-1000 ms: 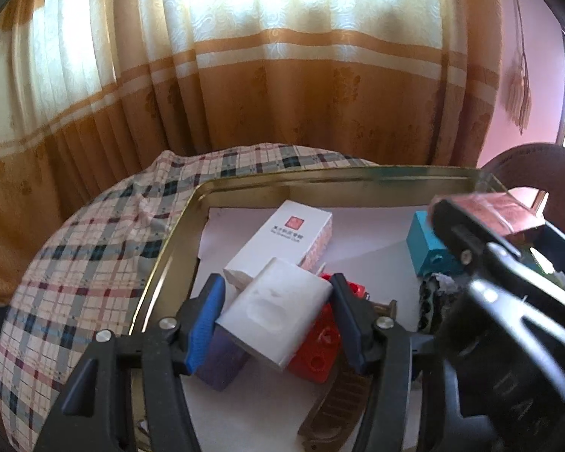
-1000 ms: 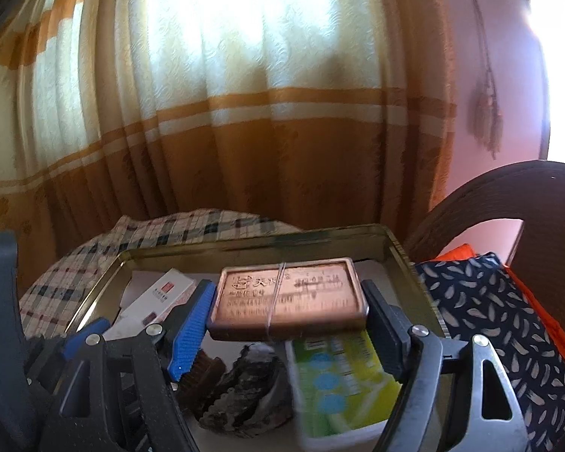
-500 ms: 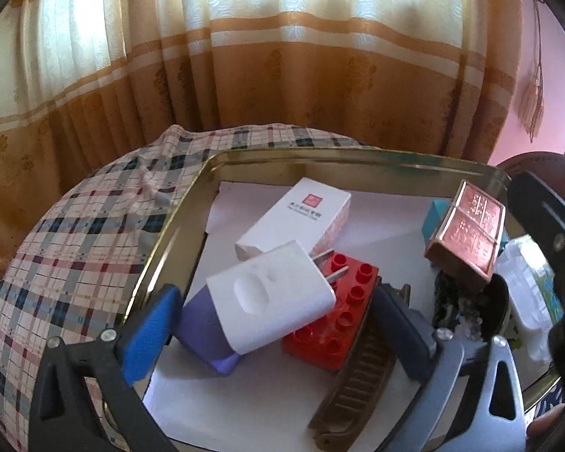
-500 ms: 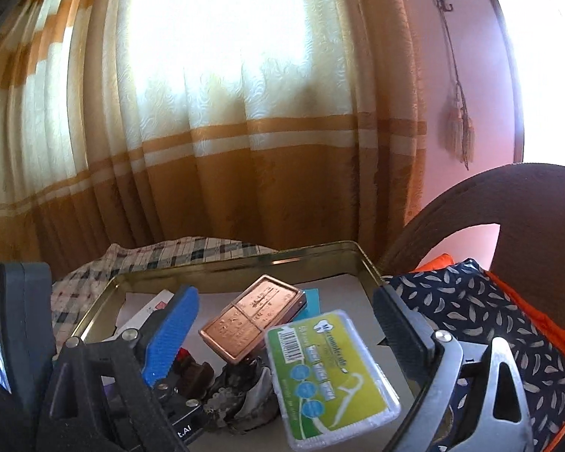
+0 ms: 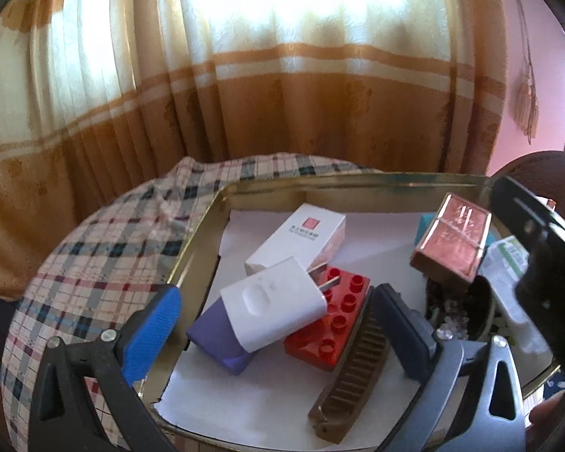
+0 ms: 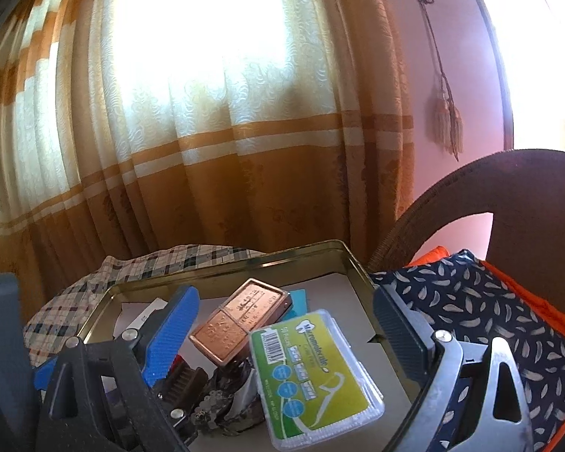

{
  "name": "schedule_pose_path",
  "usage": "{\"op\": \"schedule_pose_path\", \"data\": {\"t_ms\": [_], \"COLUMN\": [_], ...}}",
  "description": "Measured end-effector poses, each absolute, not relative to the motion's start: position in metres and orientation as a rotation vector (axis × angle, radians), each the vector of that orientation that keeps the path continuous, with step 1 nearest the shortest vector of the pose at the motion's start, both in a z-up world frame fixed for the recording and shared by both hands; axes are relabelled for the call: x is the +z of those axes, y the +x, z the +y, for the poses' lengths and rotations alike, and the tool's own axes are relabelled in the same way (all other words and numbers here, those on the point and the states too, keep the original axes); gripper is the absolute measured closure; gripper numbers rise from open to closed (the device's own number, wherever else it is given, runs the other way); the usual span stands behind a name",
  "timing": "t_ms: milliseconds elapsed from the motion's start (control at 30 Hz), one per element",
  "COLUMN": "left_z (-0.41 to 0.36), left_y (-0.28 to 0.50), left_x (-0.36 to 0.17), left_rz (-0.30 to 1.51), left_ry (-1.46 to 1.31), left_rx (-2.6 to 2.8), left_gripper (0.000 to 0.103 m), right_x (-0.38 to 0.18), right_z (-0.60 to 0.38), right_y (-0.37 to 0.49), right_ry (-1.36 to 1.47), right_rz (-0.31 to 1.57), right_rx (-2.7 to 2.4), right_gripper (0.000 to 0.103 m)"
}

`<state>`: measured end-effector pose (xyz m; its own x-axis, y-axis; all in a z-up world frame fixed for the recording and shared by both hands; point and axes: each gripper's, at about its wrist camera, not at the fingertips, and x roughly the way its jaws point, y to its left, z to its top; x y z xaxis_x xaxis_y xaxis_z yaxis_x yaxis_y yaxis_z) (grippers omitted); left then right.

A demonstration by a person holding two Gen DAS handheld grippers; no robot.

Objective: Organize rigid objects
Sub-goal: 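Open both tools to release the charger and copper bar in the tray, then withdraw both open tools back from the tray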

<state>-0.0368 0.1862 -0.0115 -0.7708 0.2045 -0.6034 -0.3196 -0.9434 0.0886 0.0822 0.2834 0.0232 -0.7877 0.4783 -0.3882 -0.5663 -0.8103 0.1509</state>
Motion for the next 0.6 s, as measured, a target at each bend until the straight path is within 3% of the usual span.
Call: {"op": "schedule_pose_path", "data": {"t_ms": [600], "left_z": [0.172], "left_y": [-0.029], "left_x": [-0.008], "left_rz": [0.248], "left_ry": [-0.875], "left_rx": [2.734], "left_gripper": [0.000], "right_x": [0.027], "right_z": [0.276], "right_y": [0.090], "right_ry": [-0.377], "right_rz": [0.317], "right_rx": [2.535], "right_gripper": [0.008]}}
